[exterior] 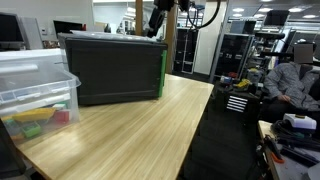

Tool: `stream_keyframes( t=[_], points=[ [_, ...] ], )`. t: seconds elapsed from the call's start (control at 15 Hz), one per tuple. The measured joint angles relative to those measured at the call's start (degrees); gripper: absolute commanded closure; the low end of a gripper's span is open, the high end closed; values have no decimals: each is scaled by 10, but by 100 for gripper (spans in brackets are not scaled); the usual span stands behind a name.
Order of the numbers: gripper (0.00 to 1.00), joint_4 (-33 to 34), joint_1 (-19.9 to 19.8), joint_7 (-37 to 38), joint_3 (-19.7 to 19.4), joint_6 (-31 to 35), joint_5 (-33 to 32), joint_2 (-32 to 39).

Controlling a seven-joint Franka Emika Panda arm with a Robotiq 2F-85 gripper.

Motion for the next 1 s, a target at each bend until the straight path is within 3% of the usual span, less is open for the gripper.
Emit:
stream_keyframes(
  t=[0.33,1.0],
  points=[
    [0,21,0,46,18,4,8,19],
    [0,26,-1,46,38,0,66,36]
  ],
)
